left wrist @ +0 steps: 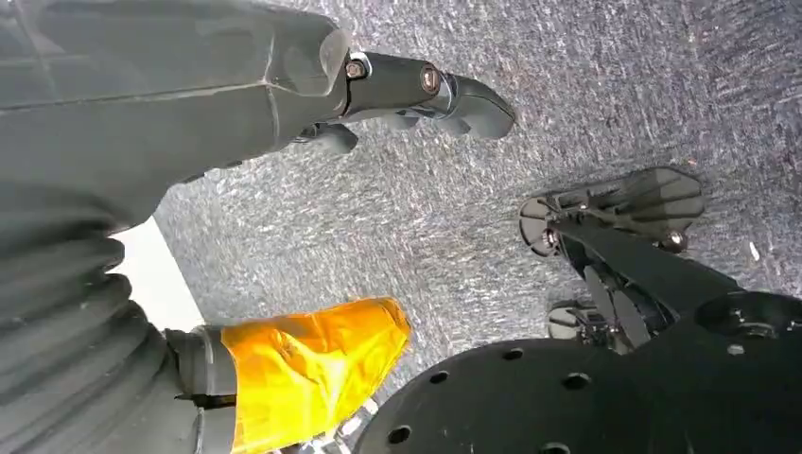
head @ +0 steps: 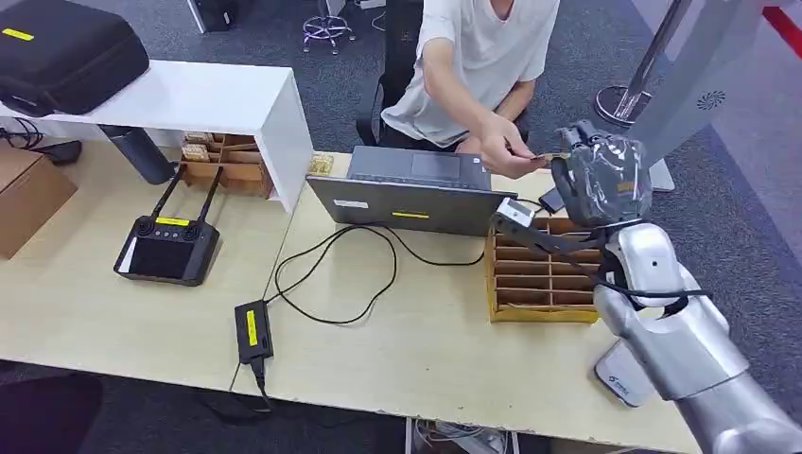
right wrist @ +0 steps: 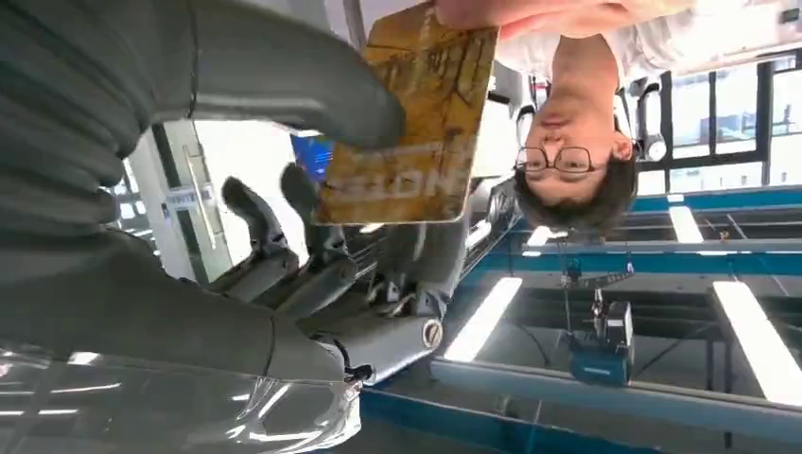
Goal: Pass the card to the sensor for recognition and then transmit it.
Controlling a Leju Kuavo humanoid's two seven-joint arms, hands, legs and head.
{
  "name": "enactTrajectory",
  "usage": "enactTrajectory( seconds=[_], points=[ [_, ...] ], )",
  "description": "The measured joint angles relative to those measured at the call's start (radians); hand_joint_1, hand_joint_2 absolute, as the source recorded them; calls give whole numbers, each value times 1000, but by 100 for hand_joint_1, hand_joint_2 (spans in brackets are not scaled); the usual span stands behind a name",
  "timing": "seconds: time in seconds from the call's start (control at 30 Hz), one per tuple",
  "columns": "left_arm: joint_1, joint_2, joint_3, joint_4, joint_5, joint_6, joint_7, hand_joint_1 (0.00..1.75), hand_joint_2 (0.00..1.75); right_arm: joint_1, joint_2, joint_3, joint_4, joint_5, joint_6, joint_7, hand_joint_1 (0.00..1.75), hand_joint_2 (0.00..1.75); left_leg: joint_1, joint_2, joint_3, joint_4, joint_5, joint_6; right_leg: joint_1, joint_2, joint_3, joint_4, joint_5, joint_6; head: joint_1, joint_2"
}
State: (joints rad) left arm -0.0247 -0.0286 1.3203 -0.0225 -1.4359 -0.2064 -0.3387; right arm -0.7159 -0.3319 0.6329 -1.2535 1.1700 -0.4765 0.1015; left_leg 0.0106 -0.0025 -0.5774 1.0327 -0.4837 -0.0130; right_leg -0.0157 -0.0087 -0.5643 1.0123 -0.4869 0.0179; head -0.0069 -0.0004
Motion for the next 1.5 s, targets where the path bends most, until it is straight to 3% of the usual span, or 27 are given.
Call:
enactTrajectory(
  seconds=[0.47,0.57,0.77,0.97,1.2,1.5],
  points=[
    [-2,-1,1,0,3,0,1,0,175,2,0,-2,13,7,25,0,0,175,0,0,0,0,0,0,0,0,0,0,0,0,0,0],
    [-2,-1,5,0,10,3,3,0,175,0,-5,-2,13,-9,140,17,0,175,0,0,0,0,0,0,0,0,0,0,0,0,0,0],
    [9,-1,15,0,25,4,3,0,175,0,-66,-2,-38,-92,286,23,0,175,0,0,0,1,0,0,0,0,0,0,0,0,0,0],
    [18,-1,29,0,36,4,0,0,175,16,-137,-2,-133,-148,320,22,0,175,0,0,0,1,0,0,0,0,0,-1,0,0,0,0],
    [21,-1,31,0,42,4,-2,0,175,33,-168,-2,-177,-162,335,16,0,175,0,0,0,0,0,0,0,0,-1,0,0,0,0,0],
    [26,-6,36,0,54,9,-12,0,175,34,-204,8,-227,-249,470,0,0,175,0,0,-1,1,0,0,0,0,-1,-1,0,0,0,0]
  ],
)
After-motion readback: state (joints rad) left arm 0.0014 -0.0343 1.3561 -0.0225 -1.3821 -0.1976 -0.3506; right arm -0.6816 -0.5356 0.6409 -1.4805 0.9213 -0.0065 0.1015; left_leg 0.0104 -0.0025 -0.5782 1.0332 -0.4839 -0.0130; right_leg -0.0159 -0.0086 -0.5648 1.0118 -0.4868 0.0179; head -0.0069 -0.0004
